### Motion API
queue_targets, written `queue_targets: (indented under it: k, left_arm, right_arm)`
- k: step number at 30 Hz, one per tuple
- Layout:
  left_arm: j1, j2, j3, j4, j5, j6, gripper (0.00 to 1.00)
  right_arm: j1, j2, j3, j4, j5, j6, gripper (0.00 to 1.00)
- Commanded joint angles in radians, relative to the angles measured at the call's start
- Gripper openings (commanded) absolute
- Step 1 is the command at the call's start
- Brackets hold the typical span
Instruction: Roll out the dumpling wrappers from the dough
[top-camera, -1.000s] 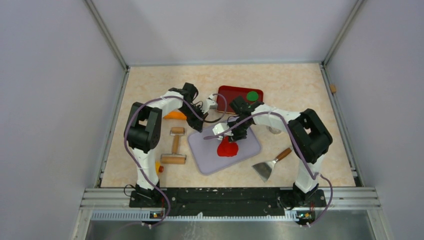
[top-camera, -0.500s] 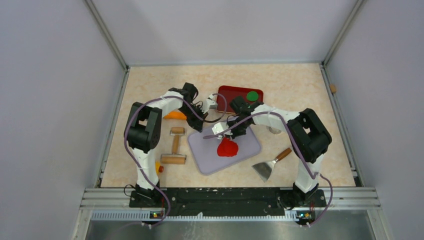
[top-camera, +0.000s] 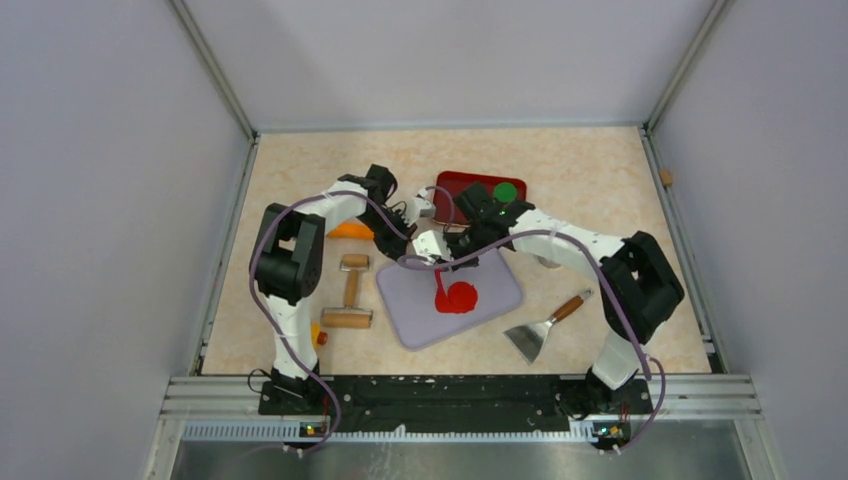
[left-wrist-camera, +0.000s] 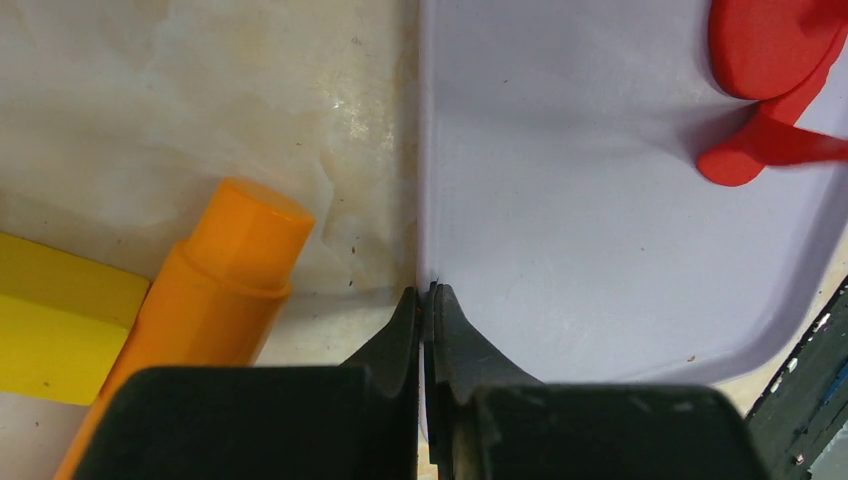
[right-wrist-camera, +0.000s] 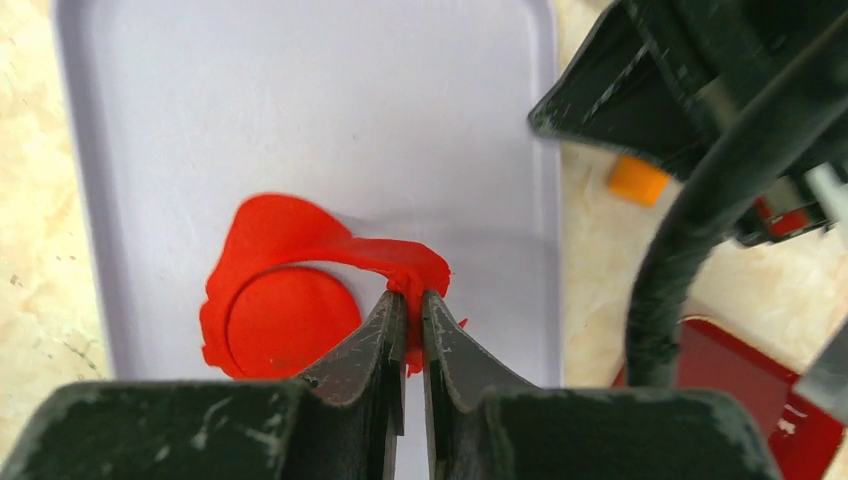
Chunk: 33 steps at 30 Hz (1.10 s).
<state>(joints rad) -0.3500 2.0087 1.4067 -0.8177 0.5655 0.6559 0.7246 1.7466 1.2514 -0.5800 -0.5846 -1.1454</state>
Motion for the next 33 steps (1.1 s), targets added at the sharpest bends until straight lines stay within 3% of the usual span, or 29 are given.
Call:
queue_targets:
  k: [1,8,19,33]
  left_arm:
    - [-0.004,0.022,0.048,-0.012,0.046,-0.012,0.00]
    - [0.000,0.035,0.059,-0.019,0.042,-0.034,0.00]
    - [0.000,0.054,0.113,-0.064,0.039,-0.029,0.00]
    - [0.001,0.050,0.120,-0.069,0.049,-0.032,0.00]
  right_arm:
    - [0.026,-0.096,0.003,0.056,-0.070,0.094,0.10]
    - [0.028,-0.230,-0.057,0.089,-0.078,0.157,0.09]
    - [-0.063,-0.495,-0.130,0.058,0.082,0.219,0.05]
    - [-0.151,-0.363,-0.022,0.209,0.142,0.214,0.06]
